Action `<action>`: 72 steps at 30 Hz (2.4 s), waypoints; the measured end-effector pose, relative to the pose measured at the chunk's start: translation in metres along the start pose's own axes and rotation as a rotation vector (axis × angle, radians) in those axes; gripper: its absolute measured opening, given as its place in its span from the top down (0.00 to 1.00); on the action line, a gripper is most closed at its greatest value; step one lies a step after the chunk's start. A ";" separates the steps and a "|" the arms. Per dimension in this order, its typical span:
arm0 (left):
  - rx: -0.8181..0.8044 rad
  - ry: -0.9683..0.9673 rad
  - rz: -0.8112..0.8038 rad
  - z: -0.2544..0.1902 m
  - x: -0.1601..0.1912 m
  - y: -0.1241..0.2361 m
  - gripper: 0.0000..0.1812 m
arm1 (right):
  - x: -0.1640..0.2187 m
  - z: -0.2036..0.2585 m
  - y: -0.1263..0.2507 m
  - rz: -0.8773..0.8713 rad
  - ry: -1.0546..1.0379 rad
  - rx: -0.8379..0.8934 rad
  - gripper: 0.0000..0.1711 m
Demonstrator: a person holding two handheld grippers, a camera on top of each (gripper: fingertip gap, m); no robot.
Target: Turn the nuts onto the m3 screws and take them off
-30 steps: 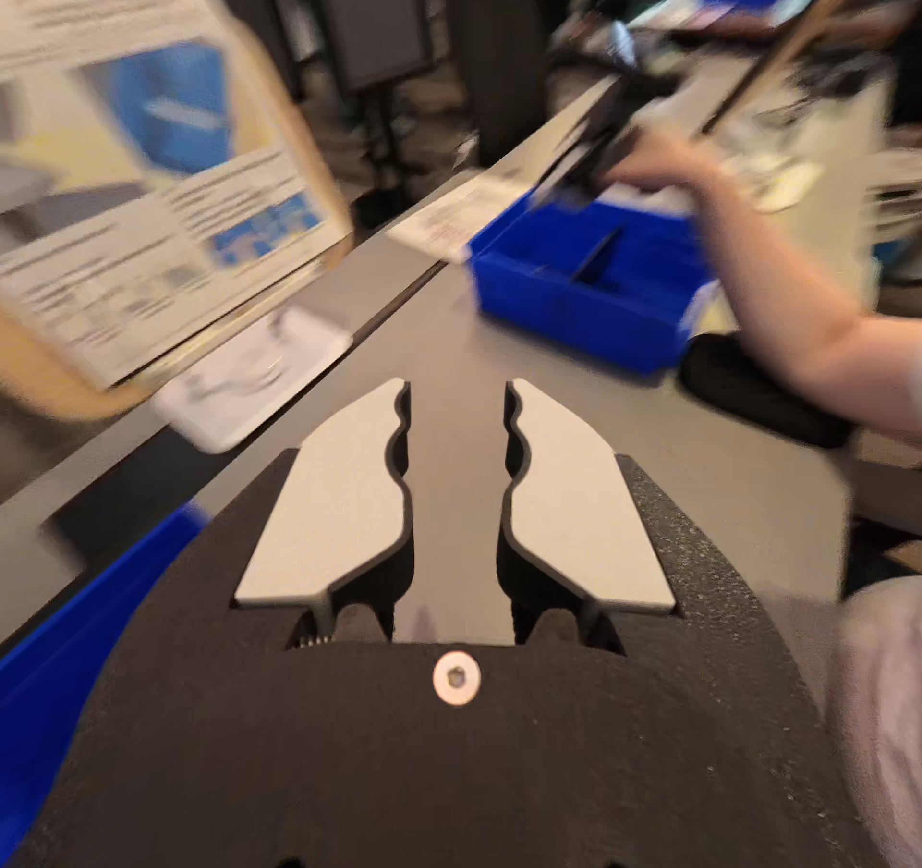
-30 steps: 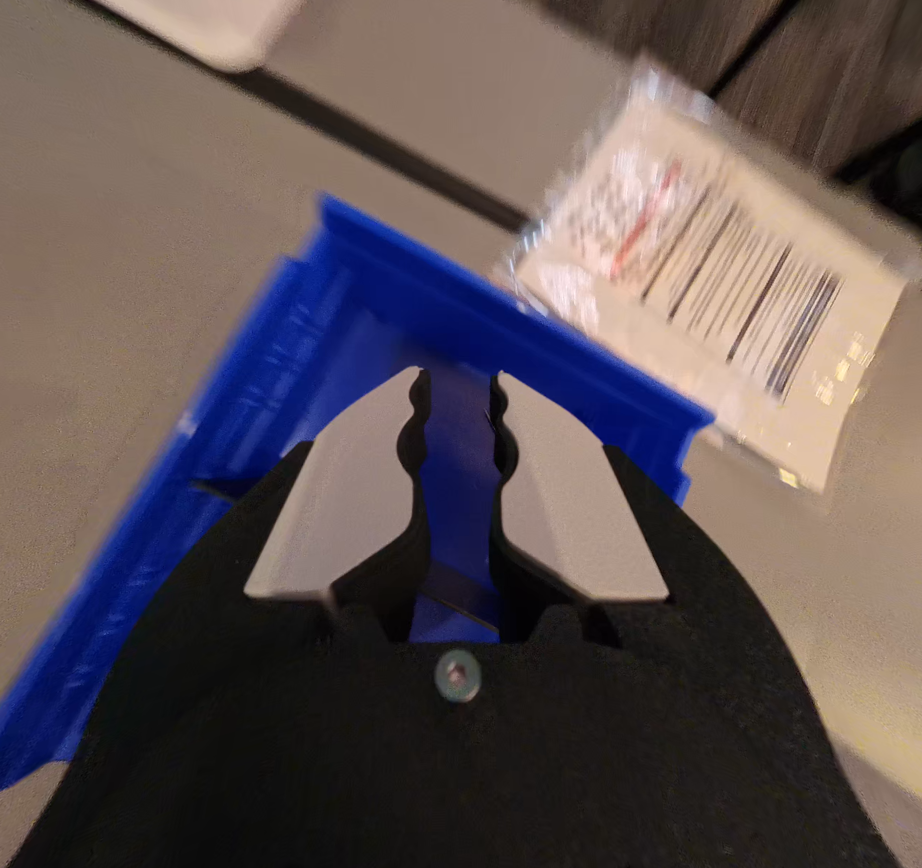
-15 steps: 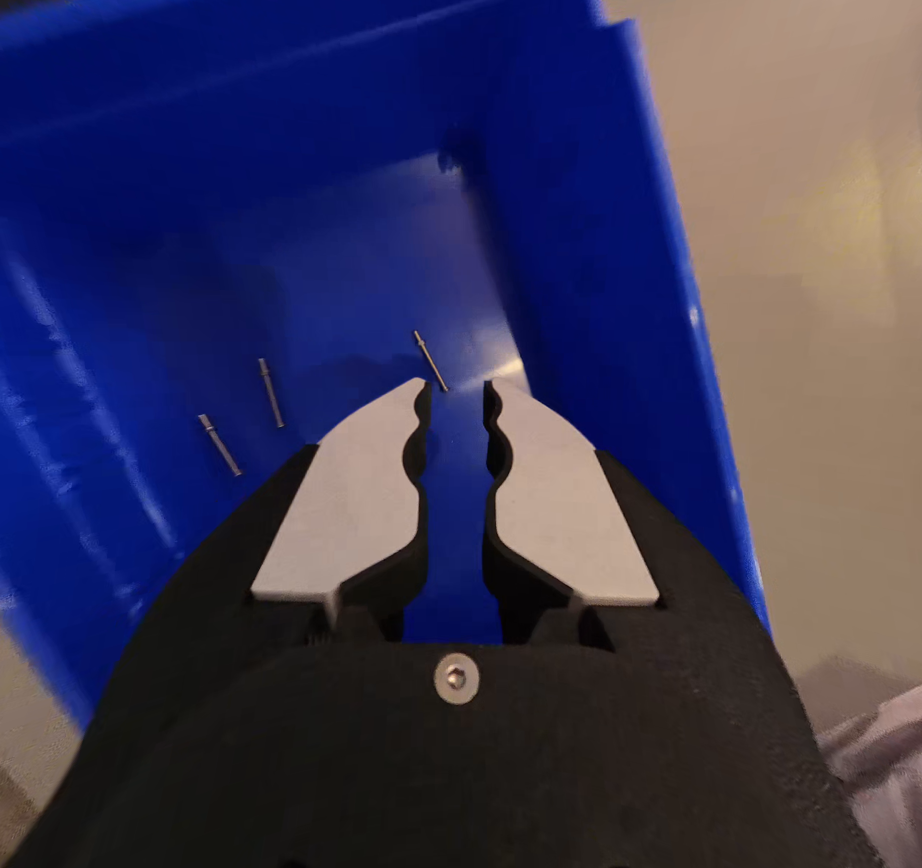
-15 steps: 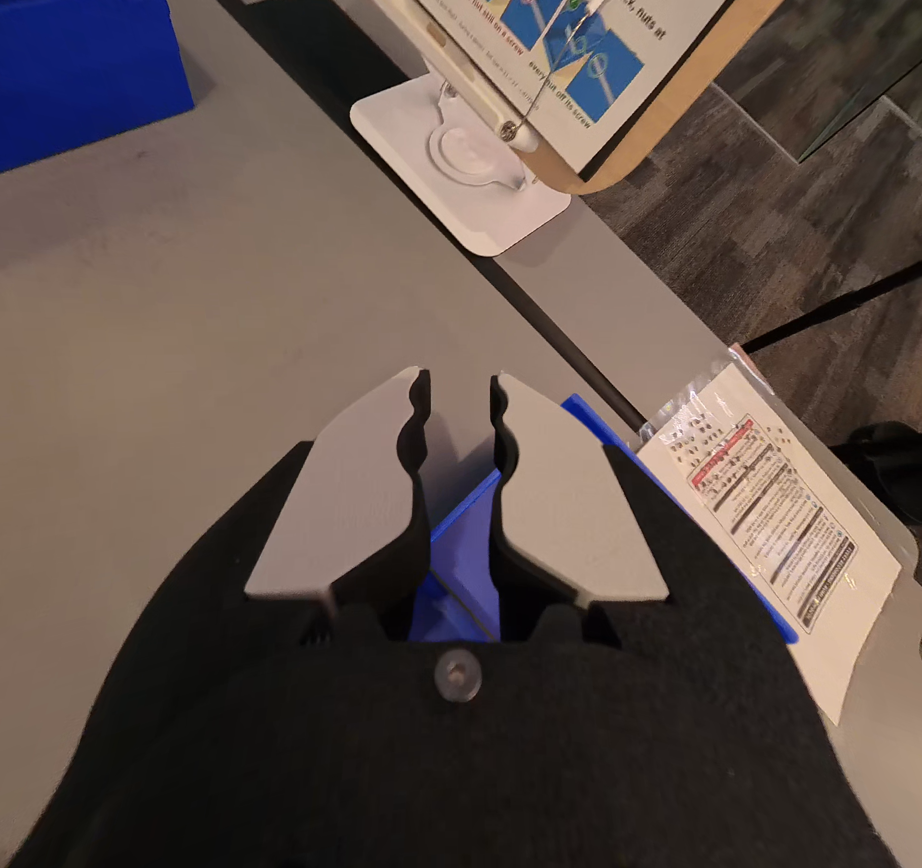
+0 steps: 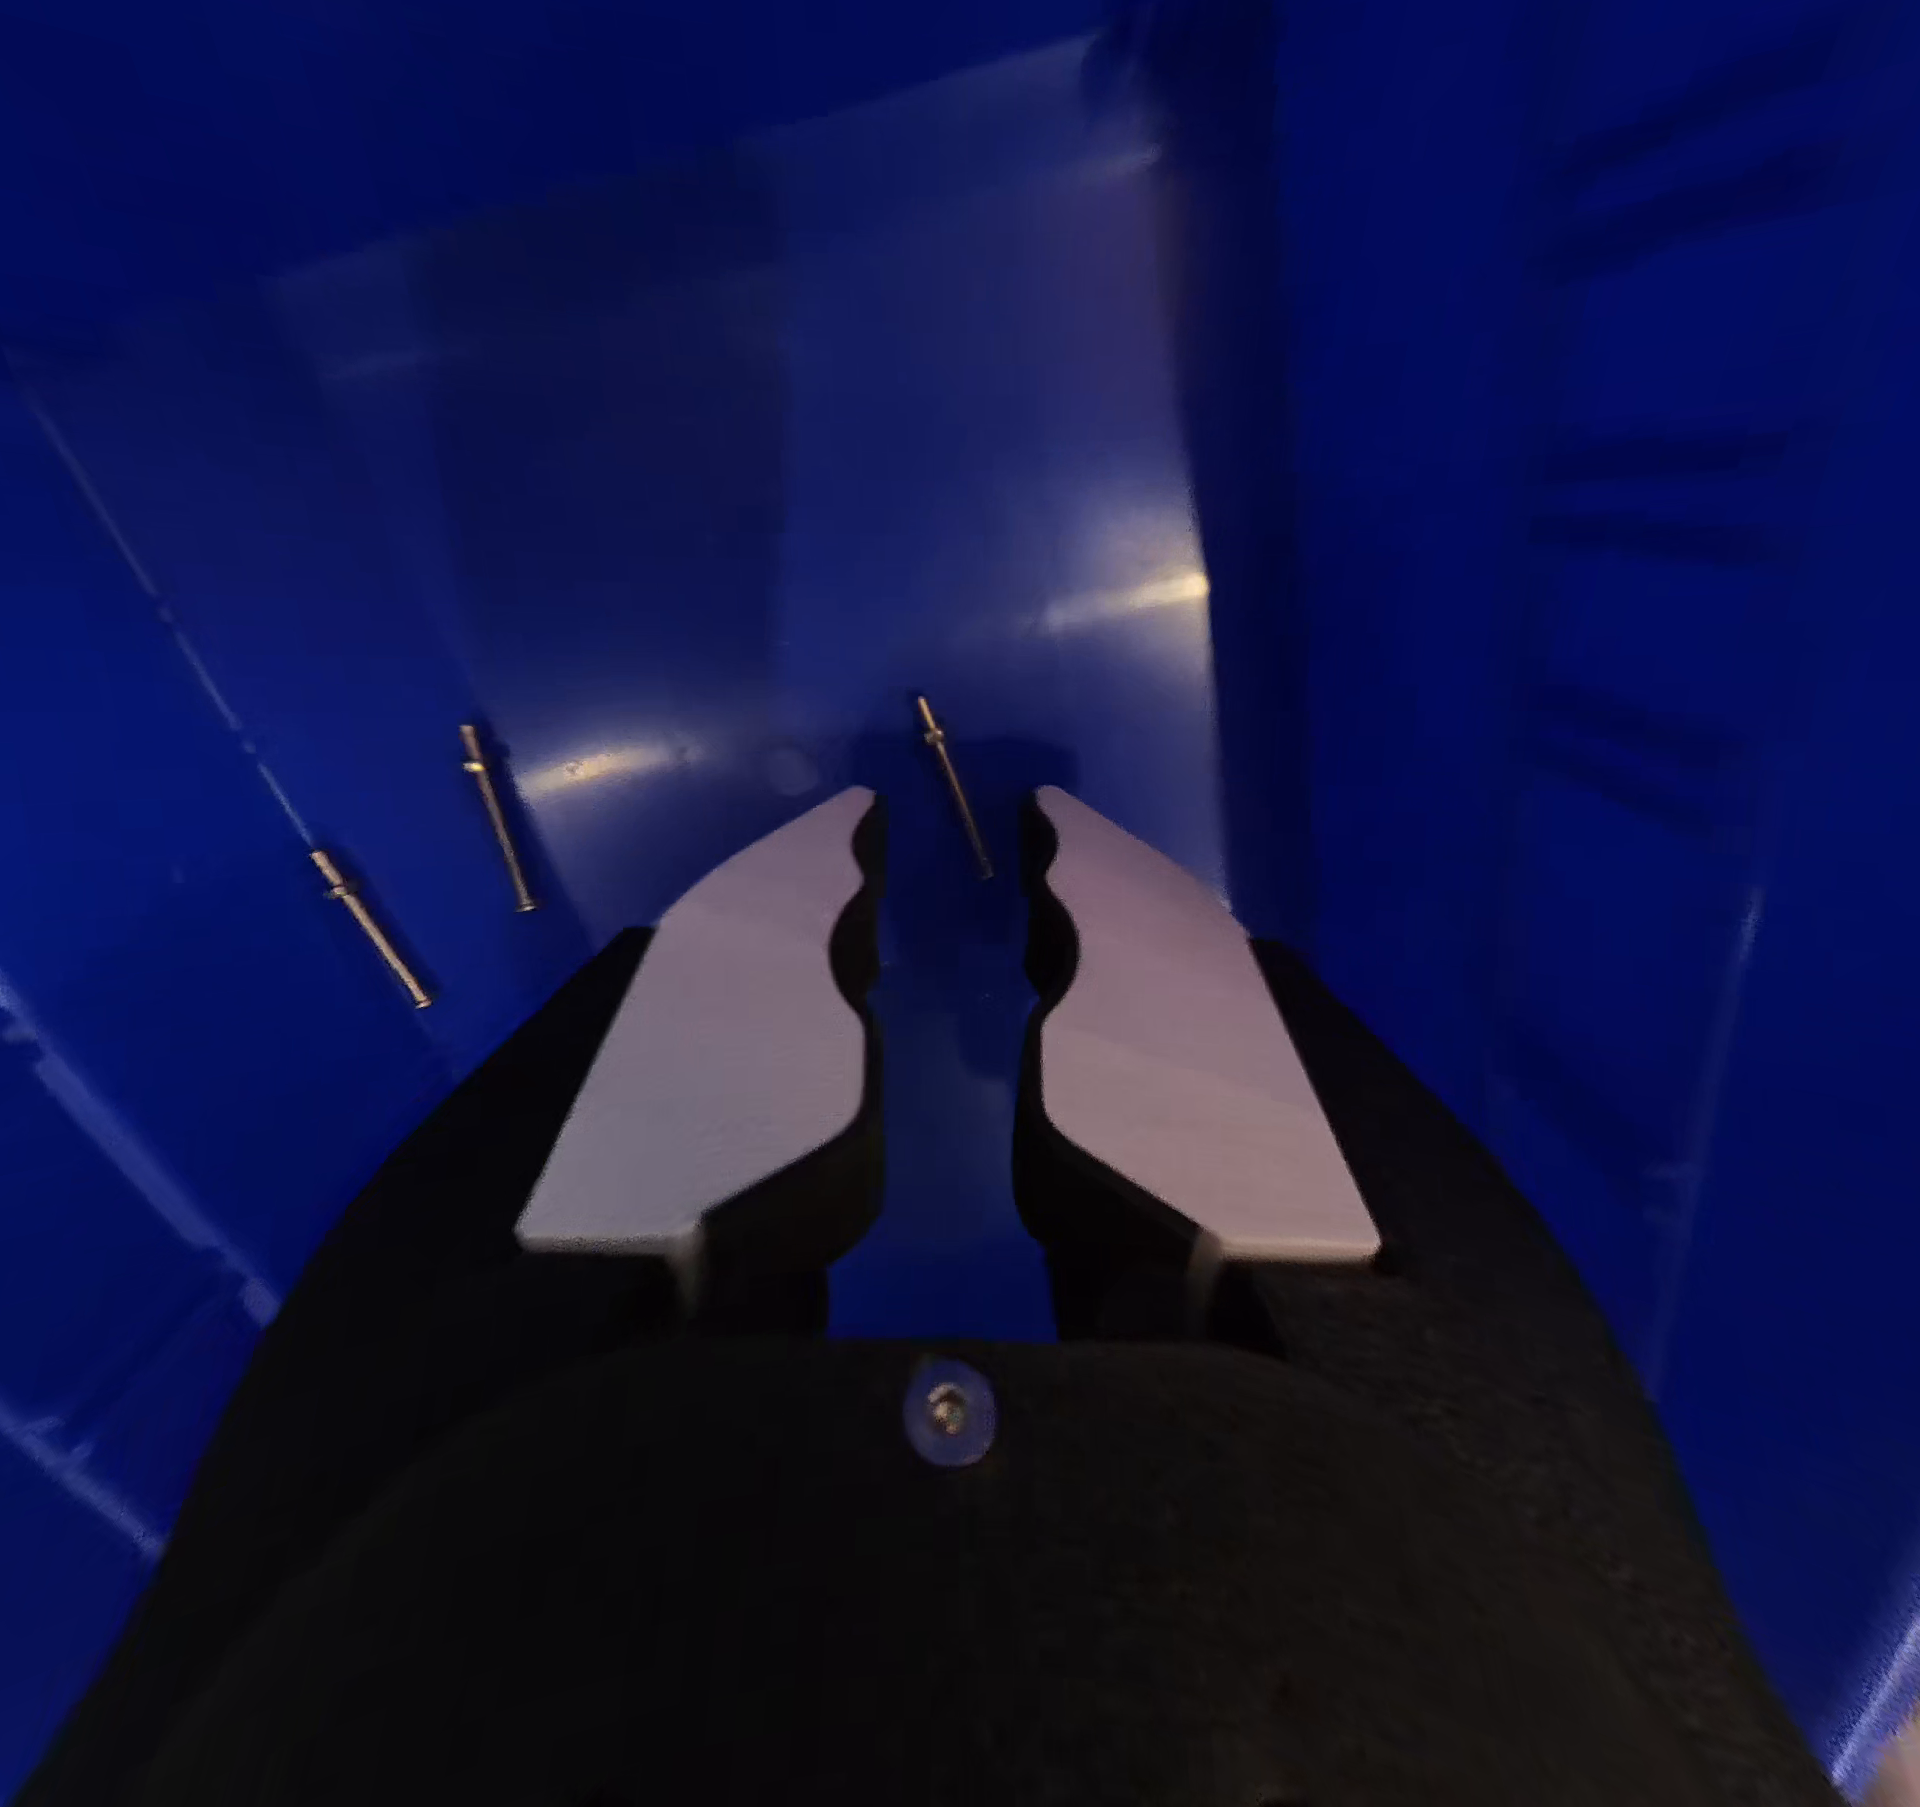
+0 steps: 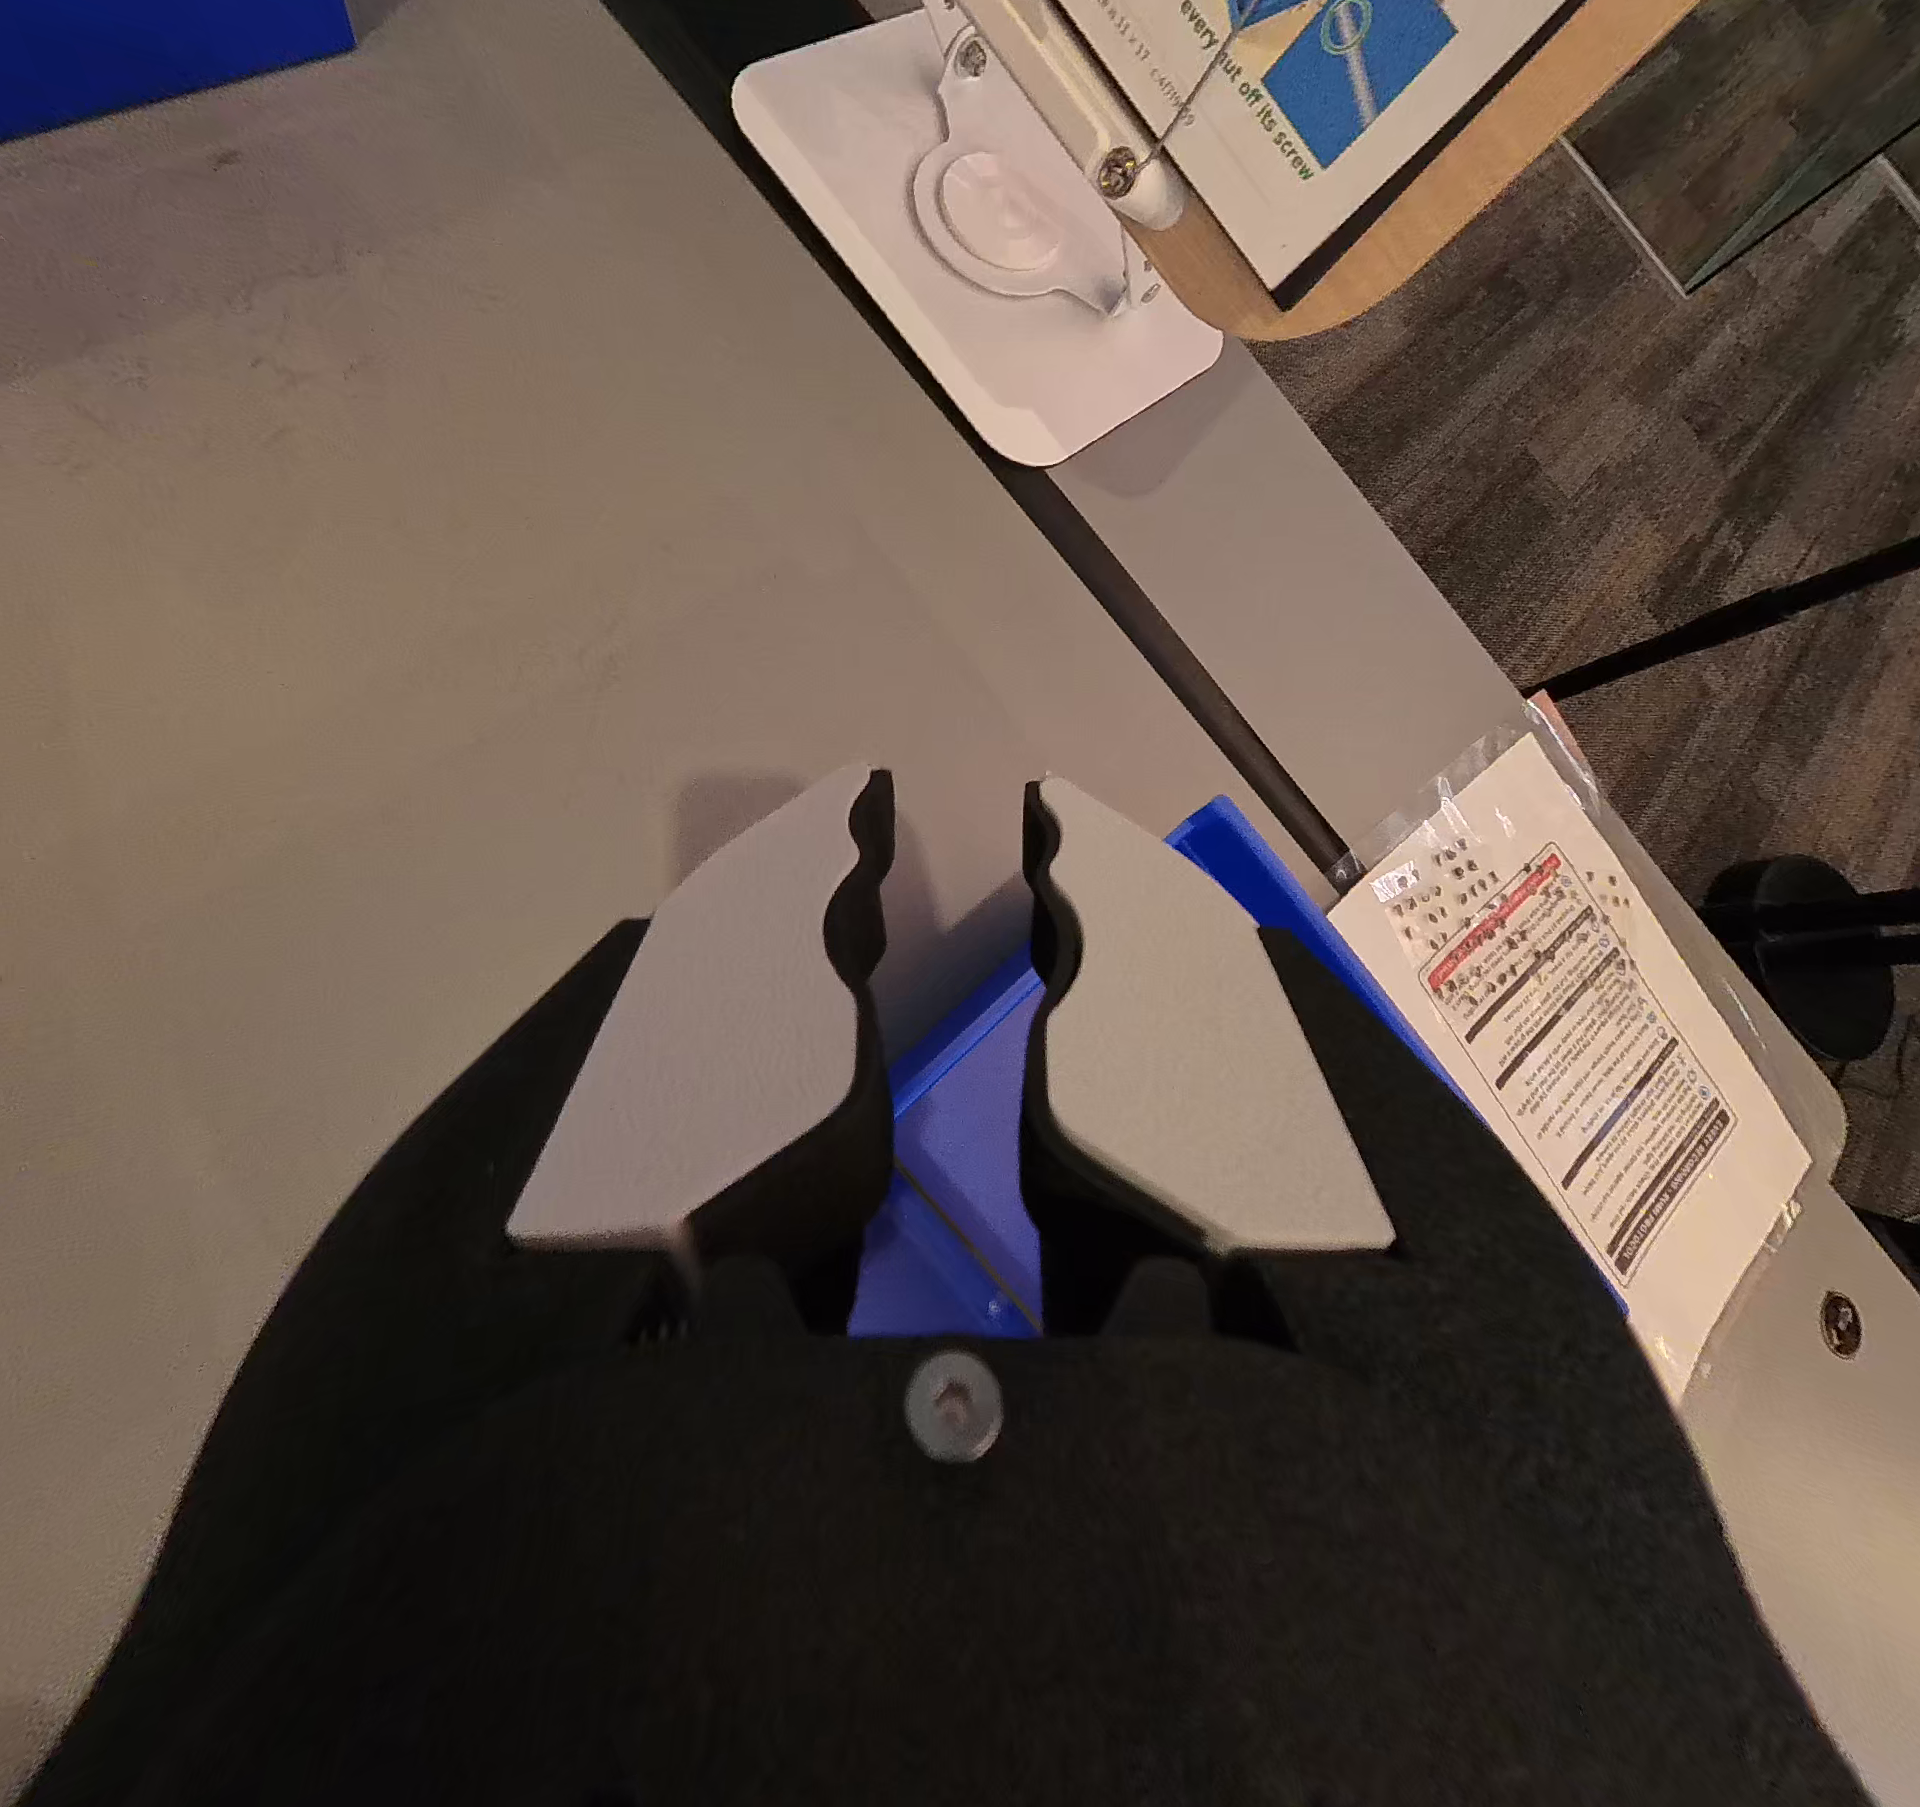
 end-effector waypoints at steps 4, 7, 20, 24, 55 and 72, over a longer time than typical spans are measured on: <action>0.012 -0.021 0.009 0.002 0.004 0.000 0.98 | -0.002 0.003 0.000 -0.004 0.009 -0.006 0.86; 0.030 -0.058 0.004 0.003 0.005 0.000 0.98 | -0.005 0.006 0.001 -0.020 0.010 -0.018 0.86; 0.743 -0.511 -0.850 -0.152 -0.020 0.212 0.99 | -0.115 0.134 0.075 -0.770 0.048 -0.594 0.96; 0.858 -0.754 -0.983 -0.242 0.002 0.245 0.99 | -0.126 0.168 0.093 -0.882 0.015 -0.780 0.90; 0.954 -0.841 -1.078 -0.303 0.025 0.258 0.90 | -0.129 0.181 0.100 -0.960 -0.042 -0.887 0.98; 0.997 -0.827 -1.079 -0.307 0.027 0.261 0.99 | -0.130 0.178 0.093 -0.956 -0.028 -0.812 0.90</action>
Point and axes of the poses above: each gripper's, where its closed fingertips meet, y back along the fingers, x out of its underside, z = x × y across the jaws, the point moved 1 cm from there along y, back along the fingers
